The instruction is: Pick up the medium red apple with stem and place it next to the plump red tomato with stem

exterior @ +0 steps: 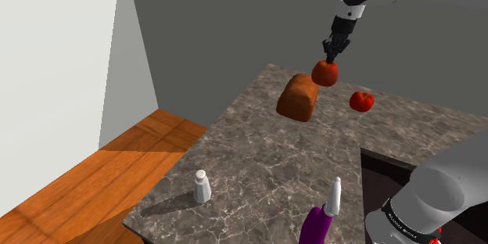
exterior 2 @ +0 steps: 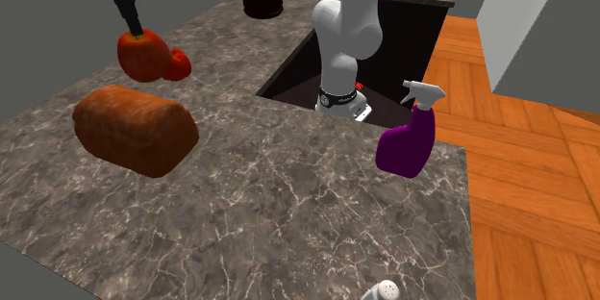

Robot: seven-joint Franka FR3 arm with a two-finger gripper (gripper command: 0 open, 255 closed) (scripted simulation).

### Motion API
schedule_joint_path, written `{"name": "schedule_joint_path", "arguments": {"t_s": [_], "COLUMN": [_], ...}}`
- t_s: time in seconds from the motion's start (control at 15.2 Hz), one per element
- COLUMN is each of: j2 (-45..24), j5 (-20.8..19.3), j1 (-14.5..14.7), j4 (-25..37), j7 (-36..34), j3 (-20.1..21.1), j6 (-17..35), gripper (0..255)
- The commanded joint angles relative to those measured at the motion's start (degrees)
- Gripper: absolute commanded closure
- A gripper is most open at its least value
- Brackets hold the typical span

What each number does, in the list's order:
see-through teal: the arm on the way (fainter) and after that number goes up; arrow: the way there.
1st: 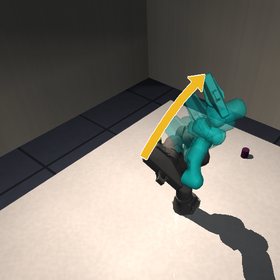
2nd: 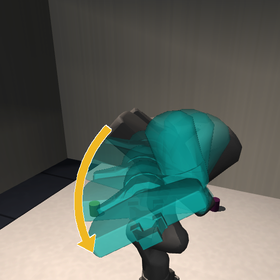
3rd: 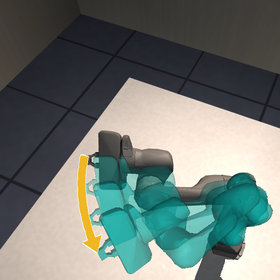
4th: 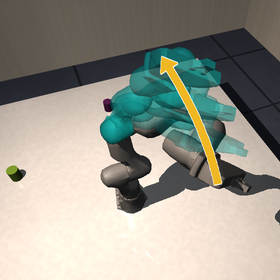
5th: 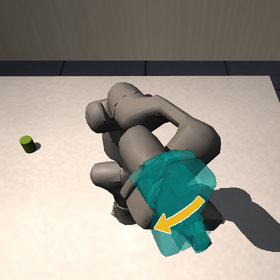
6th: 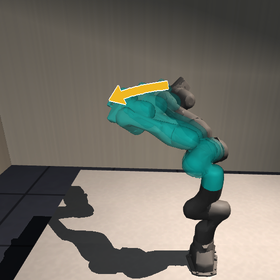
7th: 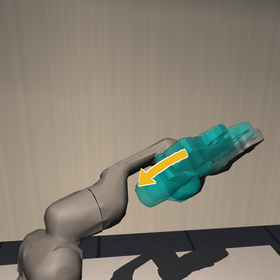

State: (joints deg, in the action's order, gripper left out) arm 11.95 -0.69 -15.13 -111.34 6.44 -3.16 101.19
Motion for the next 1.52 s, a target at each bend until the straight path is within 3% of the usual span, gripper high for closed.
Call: {"name": "schedule_joint_path", "arguments": {"t_s": [0.0,0.59,0.92,0.99,1.45], "j2": [-3.1,-17.6,-28.0,-31.6,-30.4], "j5": [0.0,2.0,4.5,5.4,5.1], "j1": [-0.9,-5.7,-9.4,-10.8,-10.5], "j4": [3.3,20.5,34.3,39.5,32.3], "j7": [2.3,12.9,18.2,19.7,19.7], "j3": [-1.4,-6.8,-8.8,-9.3,-9.1], "j6": [-0.2,-3.0,-6.8,-8.4,-2.4], "gripper": [255,255,255,255,255]}}
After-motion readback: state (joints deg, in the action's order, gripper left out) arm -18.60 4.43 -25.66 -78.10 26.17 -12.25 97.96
